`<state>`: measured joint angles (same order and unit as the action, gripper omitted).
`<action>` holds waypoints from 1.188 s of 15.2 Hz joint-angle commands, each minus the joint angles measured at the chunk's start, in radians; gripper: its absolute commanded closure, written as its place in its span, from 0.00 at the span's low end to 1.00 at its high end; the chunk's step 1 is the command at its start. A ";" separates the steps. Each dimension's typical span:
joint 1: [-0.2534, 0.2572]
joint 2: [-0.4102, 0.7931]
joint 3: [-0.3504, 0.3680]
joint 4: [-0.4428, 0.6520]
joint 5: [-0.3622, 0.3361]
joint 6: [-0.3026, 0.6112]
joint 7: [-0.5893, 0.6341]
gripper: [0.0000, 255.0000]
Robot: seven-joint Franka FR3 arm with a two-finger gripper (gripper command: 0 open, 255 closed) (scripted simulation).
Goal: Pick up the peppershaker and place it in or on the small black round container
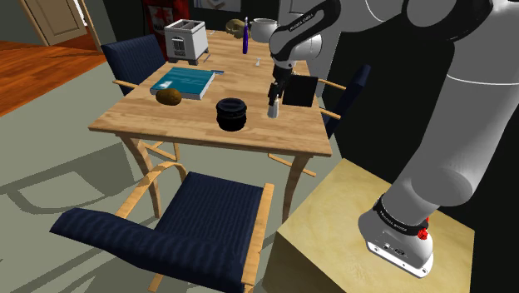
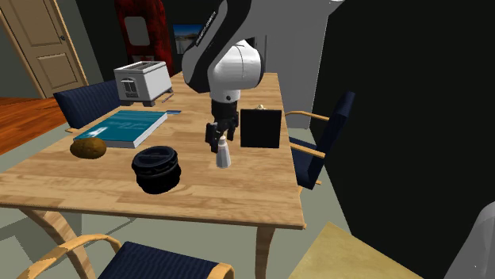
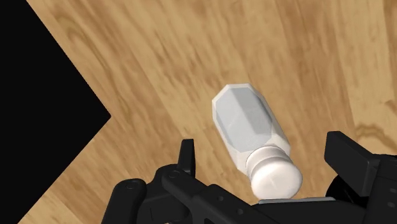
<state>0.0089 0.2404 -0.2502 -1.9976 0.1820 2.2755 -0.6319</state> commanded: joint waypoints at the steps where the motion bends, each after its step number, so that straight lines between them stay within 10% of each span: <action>1: 0.000 0.001 0.000 -0.001 0.001 0.002 -0.001 0.00; 5: 0.000 0.001 0.000 -0.001 0.001 0.002 -0.001 0.00; 6: 0.000 0.001 0.000 -0.001 0.001 0.002 -0.001 1.00; 18: 0.002 -0.020 -0.003 0.014 -0.010 -0.032 0.009 1.00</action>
<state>0.0094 0.2268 -0.2527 -1.9877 0.1752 2.2531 -0.6273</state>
